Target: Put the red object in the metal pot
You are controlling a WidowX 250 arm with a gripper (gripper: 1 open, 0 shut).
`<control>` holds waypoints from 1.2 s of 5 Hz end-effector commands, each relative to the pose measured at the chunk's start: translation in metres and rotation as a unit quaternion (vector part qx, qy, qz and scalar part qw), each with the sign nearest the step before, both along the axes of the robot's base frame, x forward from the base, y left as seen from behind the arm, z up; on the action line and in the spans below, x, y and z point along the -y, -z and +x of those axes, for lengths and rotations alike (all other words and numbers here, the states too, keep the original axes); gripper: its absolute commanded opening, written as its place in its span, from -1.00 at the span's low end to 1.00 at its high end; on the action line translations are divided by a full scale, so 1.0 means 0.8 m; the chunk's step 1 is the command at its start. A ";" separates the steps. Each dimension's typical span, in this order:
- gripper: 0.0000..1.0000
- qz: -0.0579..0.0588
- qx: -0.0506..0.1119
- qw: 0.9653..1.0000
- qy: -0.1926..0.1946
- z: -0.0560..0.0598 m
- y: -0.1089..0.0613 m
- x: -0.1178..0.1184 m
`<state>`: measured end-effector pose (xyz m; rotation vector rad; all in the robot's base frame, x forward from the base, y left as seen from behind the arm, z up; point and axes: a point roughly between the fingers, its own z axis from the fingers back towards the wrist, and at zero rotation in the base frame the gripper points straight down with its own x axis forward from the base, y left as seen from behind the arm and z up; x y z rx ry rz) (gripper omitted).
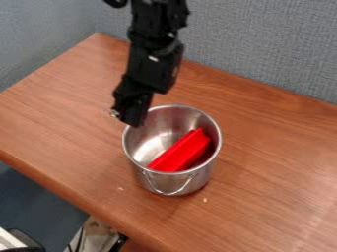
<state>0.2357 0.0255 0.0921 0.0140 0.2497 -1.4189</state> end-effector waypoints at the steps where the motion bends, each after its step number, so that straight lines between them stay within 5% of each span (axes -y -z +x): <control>1: 1.00 0.004 -0.001 0.999 -0.042 0.001 -0.005 0.008; 3: 1.00 0.015 -0.010 0.990 -0.143 -0.007 -0.013 0.014; 4: 1.00 0.020 -0.006 0.989 -0.150 -0.007 -0.025 0.021; 5: 1.00 0.017 0.009 0.979 -0.204 -0.009 -0.026 0.030; 6: 1.00 0.024 0.014 0.987 -0.159 -0.012 -0.041 0.029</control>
